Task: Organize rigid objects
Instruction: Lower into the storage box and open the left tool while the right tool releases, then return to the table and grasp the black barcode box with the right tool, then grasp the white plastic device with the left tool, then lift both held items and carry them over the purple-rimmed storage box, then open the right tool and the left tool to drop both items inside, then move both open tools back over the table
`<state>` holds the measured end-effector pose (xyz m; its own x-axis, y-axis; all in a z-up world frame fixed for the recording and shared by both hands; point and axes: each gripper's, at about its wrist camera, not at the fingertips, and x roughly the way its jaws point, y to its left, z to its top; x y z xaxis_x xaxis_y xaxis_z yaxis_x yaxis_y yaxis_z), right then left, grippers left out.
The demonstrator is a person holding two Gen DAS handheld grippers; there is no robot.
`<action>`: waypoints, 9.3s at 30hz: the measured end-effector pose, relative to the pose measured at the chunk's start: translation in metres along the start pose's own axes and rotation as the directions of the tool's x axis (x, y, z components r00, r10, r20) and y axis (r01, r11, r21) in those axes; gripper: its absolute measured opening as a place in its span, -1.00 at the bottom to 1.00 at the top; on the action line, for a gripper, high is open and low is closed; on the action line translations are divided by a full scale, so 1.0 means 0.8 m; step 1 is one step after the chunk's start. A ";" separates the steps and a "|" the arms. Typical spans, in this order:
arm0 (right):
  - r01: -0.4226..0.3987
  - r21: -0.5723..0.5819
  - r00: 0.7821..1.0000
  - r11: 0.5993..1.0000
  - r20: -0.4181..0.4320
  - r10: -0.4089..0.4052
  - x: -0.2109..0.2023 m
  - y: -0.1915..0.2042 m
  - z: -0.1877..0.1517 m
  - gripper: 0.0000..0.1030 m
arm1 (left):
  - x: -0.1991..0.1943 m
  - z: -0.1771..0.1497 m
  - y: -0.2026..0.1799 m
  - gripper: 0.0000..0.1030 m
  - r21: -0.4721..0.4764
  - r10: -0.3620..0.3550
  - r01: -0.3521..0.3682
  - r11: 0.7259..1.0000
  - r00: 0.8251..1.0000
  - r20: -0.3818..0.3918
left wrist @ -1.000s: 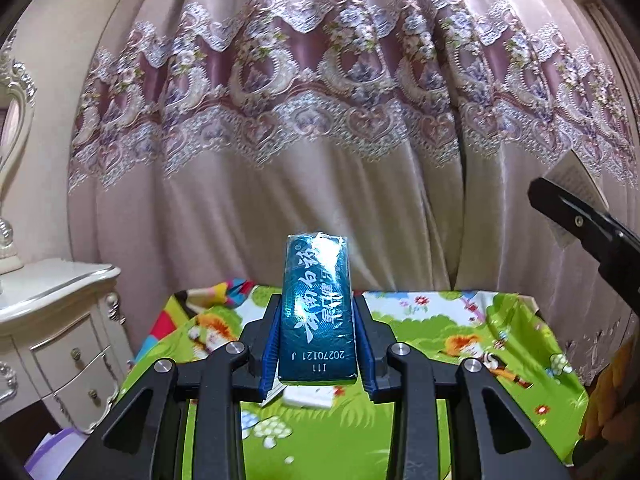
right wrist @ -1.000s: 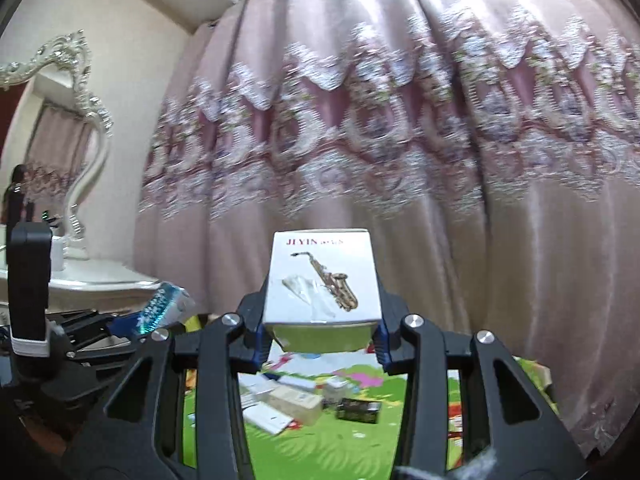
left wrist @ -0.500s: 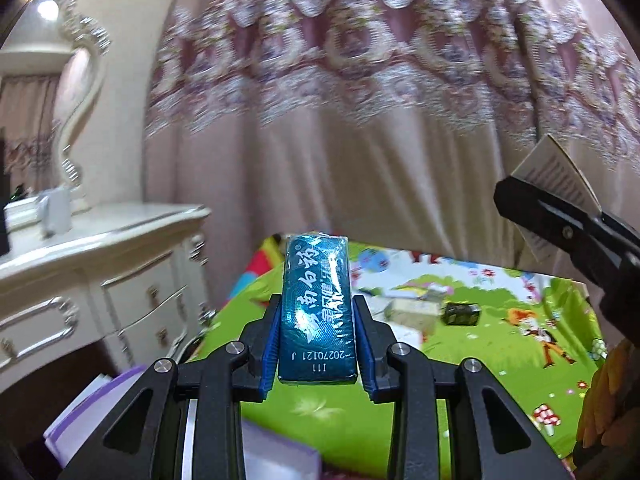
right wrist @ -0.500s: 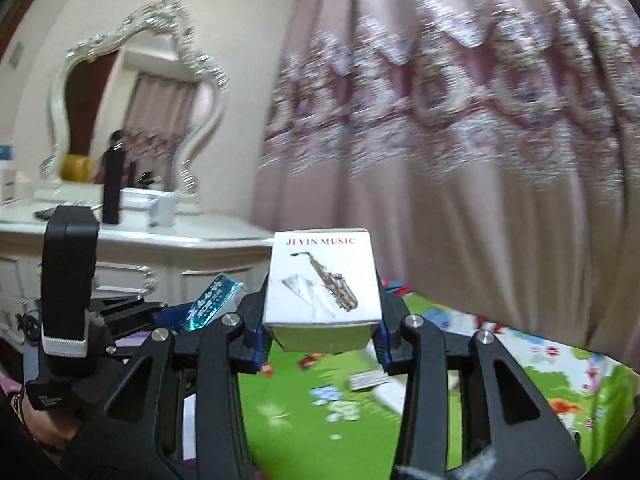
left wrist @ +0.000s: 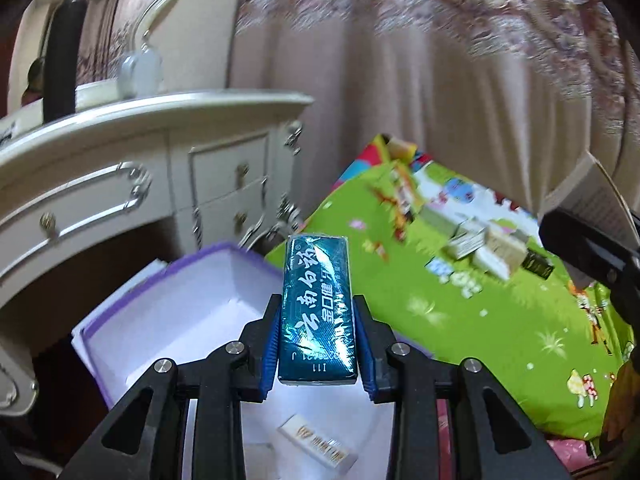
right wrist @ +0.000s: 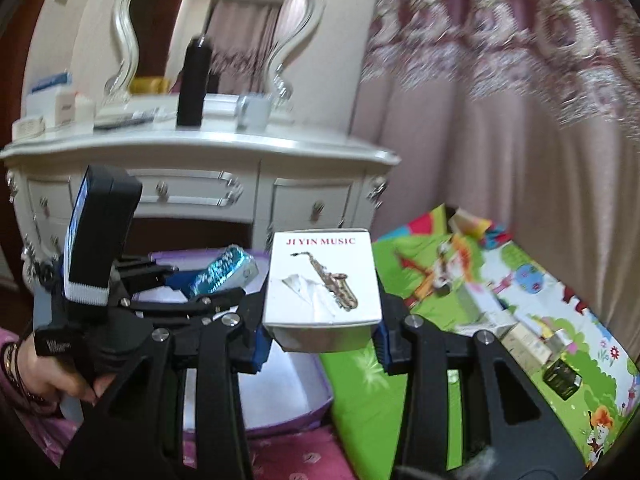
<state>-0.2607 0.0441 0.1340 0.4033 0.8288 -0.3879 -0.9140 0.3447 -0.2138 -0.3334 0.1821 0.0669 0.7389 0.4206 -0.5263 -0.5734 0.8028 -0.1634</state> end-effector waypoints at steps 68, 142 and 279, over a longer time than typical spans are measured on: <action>0.583 0.393 0.734 0.711 -0.629 -0.254 -0.026 -0.435 -0.314 0.90 | 0.270 -0.014 -0.351 1.00 0.162 -0.160 0.234 0.959 0.914 -0.373; 0.441 0.394 0.823 0.806 -0.536 -0.187 -0.018 -0.449 -0.303 0.00 | 0.276 0.006 -0.277 1.00 0.287 -0.061 0.167 0.943 0.936 -0.345; 0.512 0.403 0.778 0.759 -0.592 -0.210 0.022 -0.332 -0.256 0.63 | 0.259 0.023 -0.262 0.85 0.072 -0.034 0.063 0.995 0.936 -0.351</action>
<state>-0.0020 -0.1233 0.0004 0.5316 0.3115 -0.7876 -0.5049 0.8632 0.0005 -0.0533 0.1087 0.0075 0.5871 0.2181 -0.7796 -0.4983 0.8563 -0.1357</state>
